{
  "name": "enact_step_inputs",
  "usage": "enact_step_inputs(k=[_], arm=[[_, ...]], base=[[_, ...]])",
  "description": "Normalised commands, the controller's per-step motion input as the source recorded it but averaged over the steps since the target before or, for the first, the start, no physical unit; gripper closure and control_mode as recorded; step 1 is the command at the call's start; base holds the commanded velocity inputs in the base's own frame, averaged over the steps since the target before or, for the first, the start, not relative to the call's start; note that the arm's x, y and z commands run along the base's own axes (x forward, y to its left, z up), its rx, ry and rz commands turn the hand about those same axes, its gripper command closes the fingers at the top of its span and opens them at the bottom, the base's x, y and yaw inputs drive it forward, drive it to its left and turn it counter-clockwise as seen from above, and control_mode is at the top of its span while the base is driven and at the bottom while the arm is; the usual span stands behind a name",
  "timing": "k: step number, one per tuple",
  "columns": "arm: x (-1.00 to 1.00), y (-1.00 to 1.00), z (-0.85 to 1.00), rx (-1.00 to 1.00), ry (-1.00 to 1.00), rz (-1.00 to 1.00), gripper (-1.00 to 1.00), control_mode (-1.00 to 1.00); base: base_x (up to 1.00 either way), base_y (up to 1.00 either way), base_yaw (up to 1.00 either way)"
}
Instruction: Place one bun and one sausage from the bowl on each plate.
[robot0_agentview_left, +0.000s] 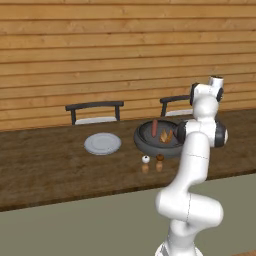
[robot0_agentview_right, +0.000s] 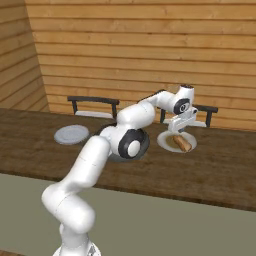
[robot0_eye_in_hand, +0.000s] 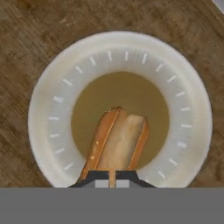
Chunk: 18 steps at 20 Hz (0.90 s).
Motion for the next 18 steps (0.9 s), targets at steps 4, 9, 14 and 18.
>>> enact_step_inputs(k=[4,9,14,18], arm=[[0.04,0.08,0.26,-0.09,-0.02,0.11,1.00,-1.00],[-0.34,0.82,0.73,-0.33,-0.09,0.00,1.00,-1.00],[-0.69,0.98,0.50,-0.38,-0.24,0.00,1.00,-1.00],[-1.00,0.53,0.30,-0.13,-0.29,-0.03,1.00,-1.00]], base=[[0.00,0.00,0.00],[0.00,0.00,0.00],[0.00,0.00,0.00],[0.00,0.00,0.00]])
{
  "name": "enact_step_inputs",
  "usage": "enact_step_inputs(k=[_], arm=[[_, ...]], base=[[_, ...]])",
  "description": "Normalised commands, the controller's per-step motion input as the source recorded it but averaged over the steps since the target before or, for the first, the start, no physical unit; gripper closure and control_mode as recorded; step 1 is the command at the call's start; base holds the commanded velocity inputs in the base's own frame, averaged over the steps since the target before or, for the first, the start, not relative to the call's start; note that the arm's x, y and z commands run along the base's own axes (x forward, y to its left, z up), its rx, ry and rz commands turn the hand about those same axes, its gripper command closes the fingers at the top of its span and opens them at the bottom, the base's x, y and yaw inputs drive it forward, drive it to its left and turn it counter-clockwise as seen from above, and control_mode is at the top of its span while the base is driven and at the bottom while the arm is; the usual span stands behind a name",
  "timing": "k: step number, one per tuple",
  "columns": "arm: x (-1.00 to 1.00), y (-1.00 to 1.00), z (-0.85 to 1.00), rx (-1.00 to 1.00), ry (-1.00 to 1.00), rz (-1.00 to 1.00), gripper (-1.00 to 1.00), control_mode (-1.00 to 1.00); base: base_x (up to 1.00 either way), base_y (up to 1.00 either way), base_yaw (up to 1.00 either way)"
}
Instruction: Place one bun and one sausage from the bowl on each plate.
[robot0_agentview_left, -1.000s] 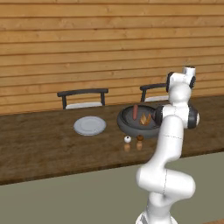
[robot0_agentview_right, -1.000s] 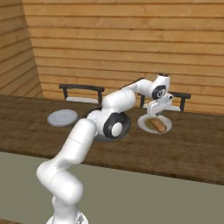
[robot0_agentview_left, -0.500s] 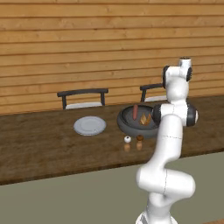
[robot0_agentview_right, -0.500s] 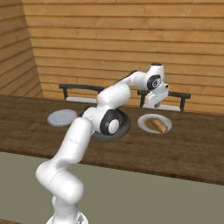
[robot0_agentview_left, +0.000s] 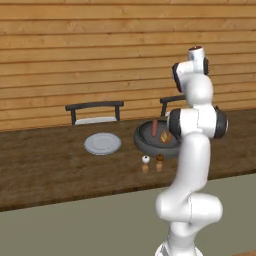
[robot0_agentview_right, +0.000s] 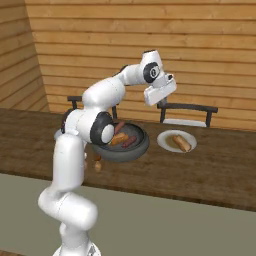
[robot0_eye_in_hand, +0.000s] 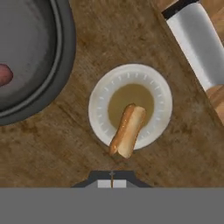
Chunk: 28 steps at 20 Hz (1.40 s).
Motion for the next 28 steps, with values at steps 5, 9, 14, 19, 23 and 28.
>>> enact_step_inputs(k=[5,9,14,19,23,28], arm=[[-1.00,0.32,0.06,0.00,-0.44,-0.08,1.00,-1.00],[-0.73,0.48,0.47,0.00,-0.30,-0.19,1.00,-1.00],[-0.07,0.12,0.95,0.16,-0.03,-0.32,1.00,-1.00],[-0.04,0.18,0.10,0.47,0.00,-0.31,1.00,-1.00],[0.00,0.37,-0.21,0.35,0.15,-0.18,1.00,-1.00],[-0.12,0.53,-0.44,0.11,0.03,0.00,1.00,-1.00]], base=[[0.00,0.00,0.00],[0.00,0.00,0.00],[0.00,0.00,0.00],[0.00,0.00,0.00],[0.00,0.00,0.00],[0.00,0.00,0.00]])
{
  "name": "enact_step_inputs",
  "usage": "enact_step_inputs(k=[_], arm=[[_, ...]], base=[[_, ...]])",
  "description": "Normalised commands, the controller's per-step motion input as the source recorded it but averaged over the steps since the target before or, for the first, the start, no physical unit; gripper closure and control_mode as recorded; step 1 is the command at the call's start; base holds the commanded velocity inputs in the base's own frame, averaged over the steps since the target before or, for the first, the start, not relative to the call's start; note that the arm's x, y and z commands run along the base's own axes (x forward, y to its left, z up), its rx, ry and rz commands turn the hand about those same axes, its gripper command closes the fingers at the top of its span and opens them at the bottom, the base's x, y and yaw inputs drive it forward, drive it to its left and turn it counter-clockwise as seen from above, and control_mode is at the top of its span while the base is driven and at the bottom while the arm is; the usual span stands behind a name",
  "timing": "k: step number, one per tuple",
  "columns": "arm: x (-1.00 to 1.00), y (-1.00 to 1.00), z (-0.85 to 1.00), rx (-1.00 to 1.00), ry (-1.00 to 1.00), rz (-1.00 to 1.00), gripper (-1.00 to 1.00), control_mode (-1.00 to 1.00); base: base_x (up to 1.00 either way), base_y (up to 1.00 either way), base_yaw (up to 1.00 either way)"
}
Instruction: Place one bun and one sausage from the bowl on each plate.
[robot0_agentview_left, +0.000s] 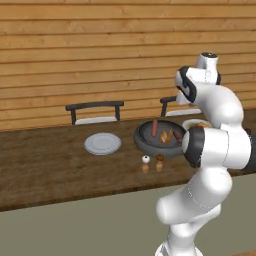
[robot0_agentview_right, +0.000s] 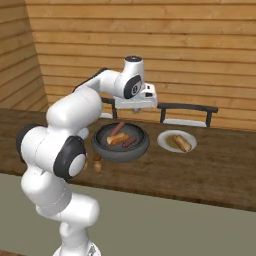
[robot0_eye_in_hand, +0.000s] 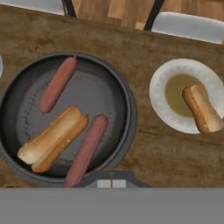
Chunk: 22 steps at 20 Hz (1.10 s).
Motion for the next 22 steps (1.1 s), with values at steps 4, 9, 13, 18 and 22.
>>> enact_step_inputs(k=[4,9,13,18,22], arm=[[-0.48,1.00,-0.10,0.00,0.02,-0.01,1.00,-1.00],[-0.52,0.83,-0.09,0.00,0.02,-0.06,1.00,-1.00],[-0.01,0.10,-0.32,0.00,0.17,-0.32,-1.00,-1.00],[0.04,0.27,-0.39,0.01,0.17,-0.32,-1.00,-1.00],[0.09,0.00,-0.31,0.09,0.21,-0.35,-1.00,-1.00]], base=[[0.00,0.00,0.00],[0.00,0.00,0.00],[0.00,0.00,0.00],[0.00,0.00,0.00],[0.00,0.00,0.00]])
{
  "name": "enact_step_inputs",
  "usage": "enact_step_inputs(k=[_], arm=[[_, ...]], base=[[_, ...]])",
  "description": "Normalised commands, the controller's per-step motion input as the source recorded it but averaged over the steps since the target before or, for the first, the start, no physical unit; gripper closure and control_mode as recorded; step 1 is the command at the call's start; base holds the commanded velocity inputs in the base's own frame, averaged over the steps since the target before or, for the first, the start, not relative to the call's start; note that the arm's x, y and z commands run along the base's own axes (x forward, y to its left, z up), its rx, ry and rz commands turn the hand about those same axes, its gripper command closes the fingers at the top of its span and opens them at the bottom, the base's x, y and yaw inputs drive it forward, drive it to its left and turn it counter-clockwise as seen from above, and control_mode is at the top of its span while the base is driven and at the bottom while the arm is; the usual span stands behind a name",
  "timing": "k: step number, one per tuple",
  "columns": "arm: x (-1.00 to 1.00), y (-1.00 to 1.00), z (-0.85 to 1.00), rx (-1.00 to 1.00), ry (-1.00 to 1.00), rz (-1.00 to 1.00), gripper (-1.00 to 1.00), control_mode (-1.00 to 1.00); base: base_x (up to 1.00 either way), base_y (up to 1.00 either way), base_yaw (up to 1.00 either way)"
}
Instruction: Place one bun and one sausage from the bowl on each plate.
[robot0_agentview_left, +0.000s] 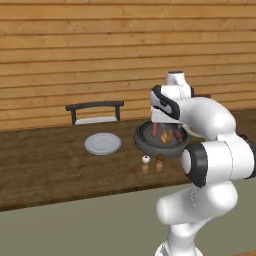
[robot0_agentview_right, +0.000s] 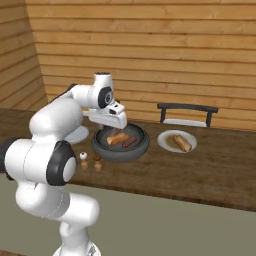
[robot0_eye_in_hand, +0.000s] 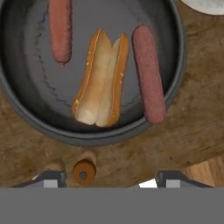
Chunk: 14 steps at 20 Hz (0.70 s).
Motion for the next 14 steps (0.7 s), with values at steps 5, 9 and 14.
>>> enact_step_inputs(k=[5,9,14], arm=[[0.30,0.00,-0.28,0.06,0.15,-0.32,-1.00,-1.00],[0.29,0.00,-0.47,0.00,0.00,-0.28,-1.00,-1.00],[0.20,0.00,-0.55,0.00,0.00,-0.27,-1.00,-1.00]], base=[[0.00,0.00,0.00],[0.00,0.00,0.00],[0.00,0.00,0.00]])
